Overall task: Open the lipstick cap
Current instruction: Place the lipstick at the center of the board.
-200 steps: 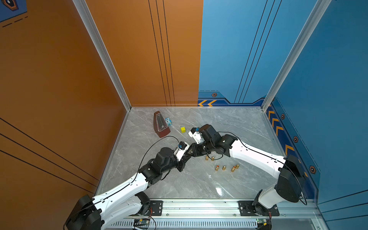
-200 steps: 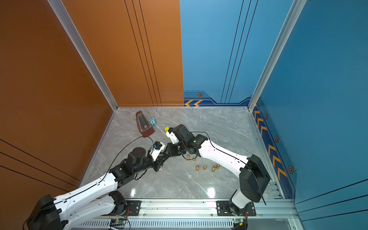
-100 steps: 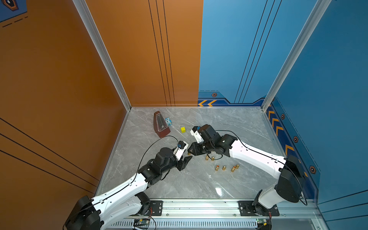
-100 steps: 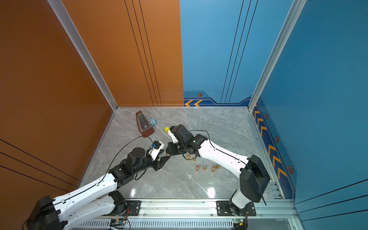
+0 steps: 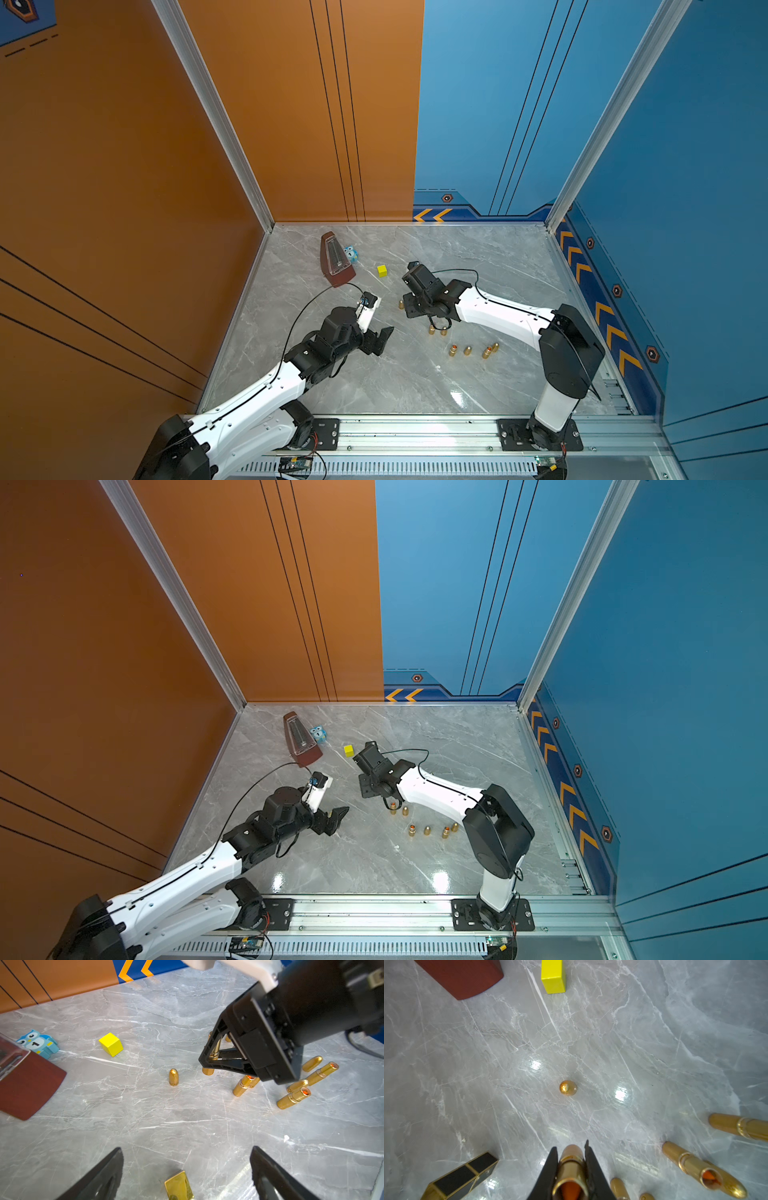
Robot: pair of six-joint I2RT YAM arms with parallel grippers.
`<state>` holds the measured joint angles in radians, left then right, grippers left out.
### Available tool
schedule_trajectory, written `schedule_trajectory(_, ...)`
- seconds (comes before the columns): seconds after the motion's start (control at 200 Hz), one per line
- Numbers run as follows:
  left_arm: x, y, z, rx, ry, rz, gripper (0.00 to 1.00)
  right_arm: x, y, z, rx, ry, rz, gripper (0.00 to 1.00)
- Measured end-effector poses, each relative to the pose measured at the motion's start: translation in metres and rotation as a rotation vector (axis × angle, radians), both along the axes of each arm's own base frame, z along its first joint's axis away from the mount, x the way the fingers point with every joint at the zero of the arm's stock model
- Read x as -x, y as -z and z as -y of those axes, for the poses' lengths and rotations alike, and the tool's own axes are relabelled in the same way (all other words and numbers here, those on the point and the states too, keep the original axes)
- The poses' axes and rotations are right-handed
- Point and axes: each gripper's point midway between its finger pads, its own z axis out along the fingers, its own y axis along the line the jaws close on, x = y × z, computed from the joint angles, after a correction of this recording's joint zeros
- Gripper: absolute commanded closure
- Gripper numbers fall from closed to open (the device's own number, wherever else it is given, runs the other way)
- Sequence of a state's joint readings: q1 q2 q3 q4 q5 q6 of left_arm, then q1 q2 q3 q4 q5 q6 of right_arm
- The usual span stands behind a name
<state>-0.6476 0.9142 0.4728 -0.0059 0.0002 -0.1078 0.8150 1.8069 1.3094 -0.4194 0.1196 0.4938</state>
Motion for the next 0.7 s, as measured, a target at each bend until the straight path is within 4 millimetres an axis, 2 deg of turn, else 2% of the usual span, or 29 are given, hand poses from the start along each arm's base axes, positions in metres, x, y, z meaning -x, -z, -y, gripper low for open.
schedule_trajectory(0.135, -0.004, 0.003, -0.008, -0.002, -0.043, -0.015, 0.01, -0.017, 0.028, 0.005, 0.045, 0.03, -0.001, 0.84)
schedule_trajectory(0.265, -0.007, 0.0, -0.013, 0.008, -0.072, -0.011, 0.02, -0.027, 0.045, 0.007, 0.069, 0.037, 0.002, 0.84)
schedule_trajectory(0.701, -0.01, 0.003, -0.021, 0.013, -0.109, -0.013, 0.02, -0.043, 0.051, -0.006, 0.037, 0.014, 0.061, 0.84)
